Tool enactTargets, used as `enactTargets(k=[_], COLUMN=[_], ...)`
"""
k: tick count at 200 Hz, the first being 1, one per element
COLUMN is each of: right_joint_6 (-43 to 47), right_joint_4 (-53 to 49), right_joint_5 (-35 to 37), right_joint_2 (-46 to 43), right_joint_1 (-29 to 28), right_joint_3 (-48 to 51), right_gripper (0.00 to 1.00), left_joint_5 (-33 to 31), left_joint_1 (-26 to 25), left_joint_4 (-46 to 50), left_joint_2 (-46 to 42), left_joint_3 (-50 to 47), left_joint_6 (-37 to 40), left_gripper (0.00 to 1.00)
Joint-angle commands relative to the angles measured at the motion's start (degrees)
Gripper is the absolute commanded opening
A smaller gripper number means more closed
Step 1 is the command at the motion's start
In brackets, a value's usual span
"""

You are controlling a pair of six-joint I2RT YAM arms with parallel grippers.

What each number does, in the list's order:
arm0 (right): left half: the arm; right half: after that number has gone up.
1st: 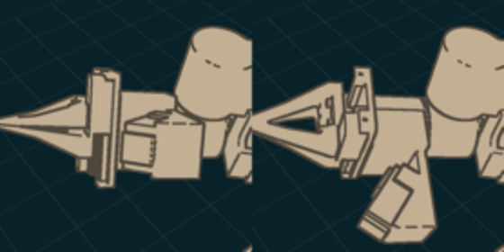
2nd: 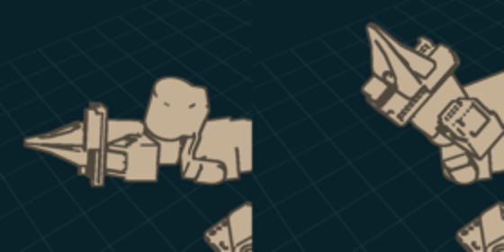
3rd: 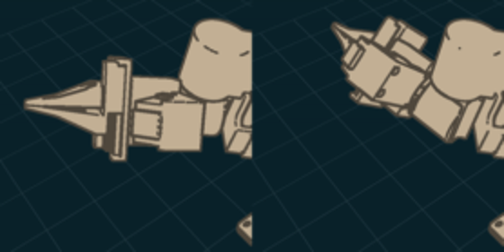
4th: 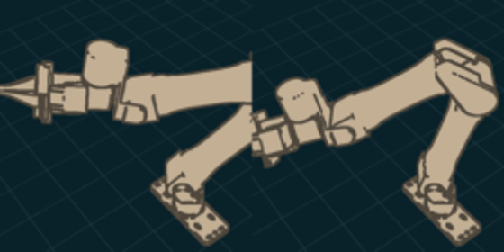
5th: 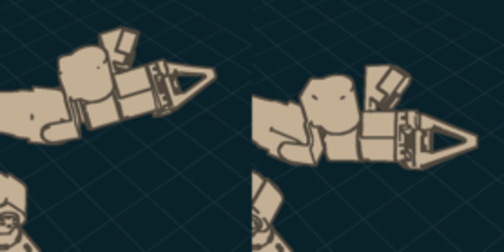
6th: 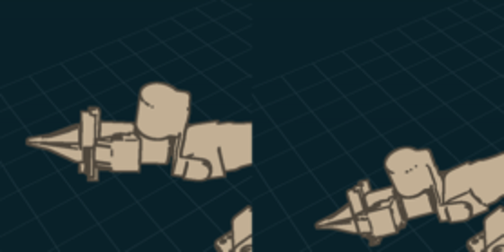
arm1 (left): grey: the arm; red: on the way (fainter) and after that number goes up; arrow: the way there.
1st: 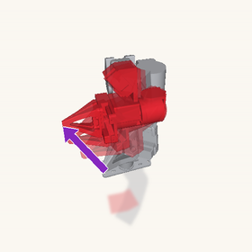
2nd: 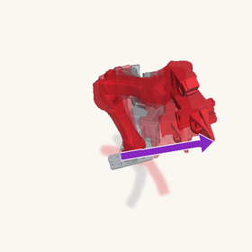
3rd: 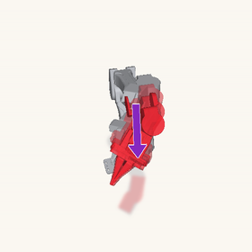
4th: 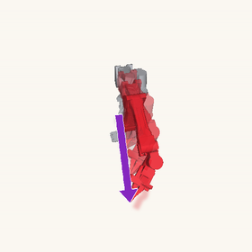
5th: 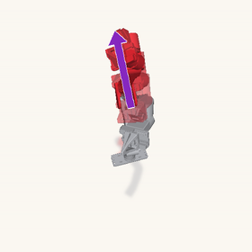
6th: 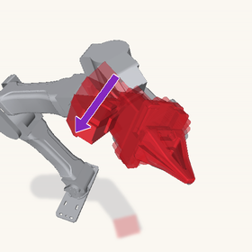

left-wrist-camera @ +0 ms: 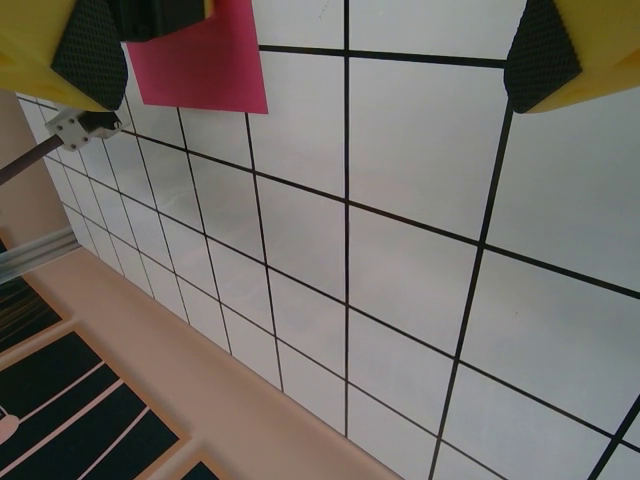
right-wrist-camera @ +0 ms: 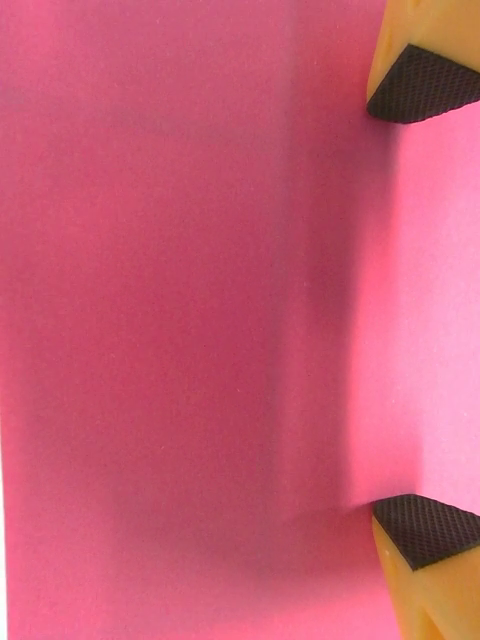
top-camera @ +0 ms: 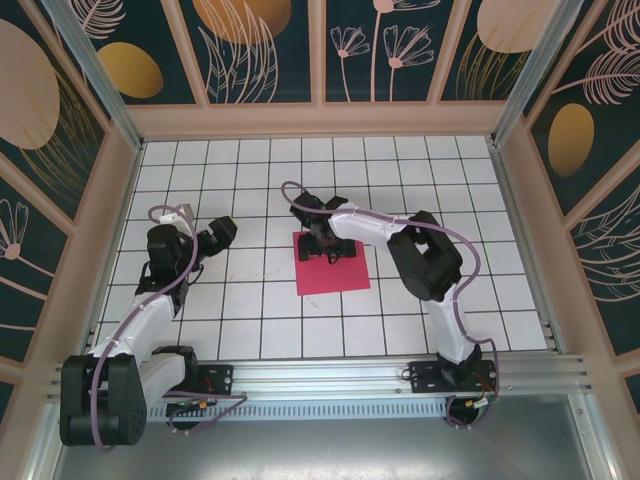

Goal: Fold a paper plane with a square sheet of paper (pick it up from the middle)
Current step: Fold the square sheet of paper in half at the center of the table.

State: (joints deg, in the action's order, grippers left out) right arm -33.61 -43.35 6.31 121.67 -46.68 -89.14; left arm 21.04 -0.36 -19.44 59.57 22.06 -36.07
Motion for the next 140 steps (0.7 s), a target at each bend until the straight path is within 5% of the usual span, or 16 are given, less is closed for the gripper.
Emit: enactTargets(k=[1, 99, 140], right_joint_6=[-0.8, 1.0, 1.9], right_joint_4=[-1.2, 0.9, -1.4], right_joint_5=[-0.6, -2.2, -1.4], right_joint_2=[3.5, 2.2, -1.9], right_joint_1=[-0.6, 0.1, -0.6], right_joint_3=[2.3, 4.7, -0.3], right_gripper=[0.95, 0.78, 0.91], left_joint_5=[1.3, 2.2, 2.6], left_joint_1=[0.3, 0.3, 0.3], left_joint_4=[-1.3, -0.8, -0.3], left_joint_2=[0.0, -0.2, -0.2], left_joint_3=[-0.7, -0.8, -0.4], left_joint_6=[0.6, 0.3, 0.6], left_gripper=[0.98, 0.99, 0.99])
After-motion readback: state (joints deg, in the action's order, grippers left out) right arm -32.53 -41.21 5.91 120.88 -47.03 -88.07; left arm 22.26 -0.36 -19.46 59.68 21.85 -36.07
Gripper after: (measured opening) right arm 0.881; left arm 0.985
